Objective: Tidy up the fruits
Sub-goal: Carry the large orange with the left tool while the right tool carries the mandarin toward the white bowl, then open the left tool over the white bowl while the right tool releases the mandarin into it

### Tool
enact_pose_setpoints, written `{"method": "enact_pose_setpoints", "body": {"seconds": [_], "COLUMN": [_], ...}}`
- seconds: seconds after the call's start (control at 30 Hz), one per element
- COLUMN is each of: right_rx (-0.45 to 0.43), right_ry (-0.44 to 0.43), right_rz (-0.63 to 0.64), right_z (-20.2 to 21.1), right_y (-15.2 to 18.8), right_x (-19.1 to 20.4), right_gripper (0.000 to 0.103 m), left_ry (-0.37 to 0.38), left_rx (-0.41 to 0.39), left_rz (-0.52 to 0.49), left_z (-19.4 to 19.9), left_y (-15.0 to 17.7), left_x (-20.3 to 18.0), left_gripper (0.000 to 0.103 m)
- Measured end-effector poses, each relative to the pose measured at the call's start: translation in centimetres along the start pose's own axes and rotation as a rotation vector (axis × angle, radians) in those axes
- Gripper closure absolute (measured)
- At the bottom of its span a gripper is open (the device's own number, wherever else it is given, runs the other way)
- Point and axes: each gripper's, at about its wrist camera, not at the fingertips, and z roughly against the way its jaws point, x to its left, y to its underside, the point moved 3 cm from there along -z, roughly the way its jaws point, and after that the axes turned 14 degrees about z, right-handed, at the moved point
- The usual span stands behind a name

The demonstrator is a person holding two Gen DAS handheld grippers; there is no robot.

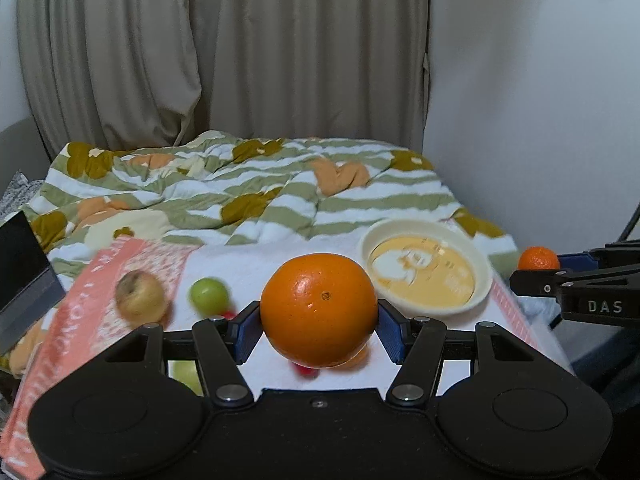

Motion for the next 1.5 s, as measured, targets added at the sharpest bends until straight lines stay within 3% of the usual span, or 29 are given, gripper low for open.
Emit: {"method": "enact_pose_setpoints", "body": {"seconds": [0.47,0.97,1.37,1.4,1.5], "right_rx": [0.037,0.110,0.171,0.171,0.169], "right_ry": [0.042,0.057,0.074,0.076,0.085], "right_rz": [-0.131,-0.160,-0.205,-0.209,-0.217], "right_z": [-6.6,-15.5,-17.9,-17.9,-17.8], "right_y": [-1.6,-2.6,-1.1,-1.1,-1.1], "right_x": [-10.2,-13.8,-15.2,-15.4,-15.9], "right_gripper": [0.052,0.052,0.052,0.052,0.052], "left_ry": [0.042,0.093,0.122,0.122,0.128], "left_rx": [0.045,0.201,0.253,0.254,0.214], "left_rz": [-0.072,-0.268,-0.425,-0.420,-0.423], "left_z": [-9.5,-23.1,-27.9,-27.9,-27.1], "left_y": [-4.0,-4.7,-2.7,-2.7,-3.1], "left_x": [-6.6,-10.9,-13.5,-13.5,-13.8], "left_gripper": [0.039,0.039,0.038,0.035,0.006]}}
